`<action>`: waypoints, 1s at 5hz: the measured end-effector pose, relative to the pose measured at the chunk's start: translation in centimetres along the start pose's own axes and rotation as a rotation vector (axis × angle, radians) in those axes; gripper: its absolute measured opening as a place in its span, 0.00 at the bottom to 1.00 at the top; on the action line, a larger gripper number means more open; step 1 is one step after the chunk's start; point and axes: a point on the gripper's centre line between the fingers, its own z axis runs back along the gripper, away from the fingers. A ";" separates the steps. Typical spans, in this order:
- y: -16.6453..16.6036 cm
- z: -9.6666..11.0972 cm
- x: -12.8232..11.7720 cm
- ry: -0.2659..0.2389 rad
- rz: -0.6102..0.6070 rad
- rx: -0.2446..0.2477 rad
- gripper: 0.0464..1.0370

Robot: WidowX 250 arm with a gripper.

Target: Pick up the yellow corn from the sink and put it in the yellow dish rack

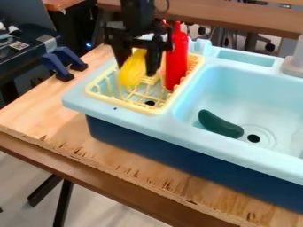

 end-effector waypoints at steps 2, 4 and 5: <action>0.7 -0.9 1.2 -0.031 0.042 0.007 0.64; 1.5 -2.5 2.1 -0.039 0.089 0.017 0.64; 2.4 -3.8 2.2 -0.004 0.118 0.033 0.64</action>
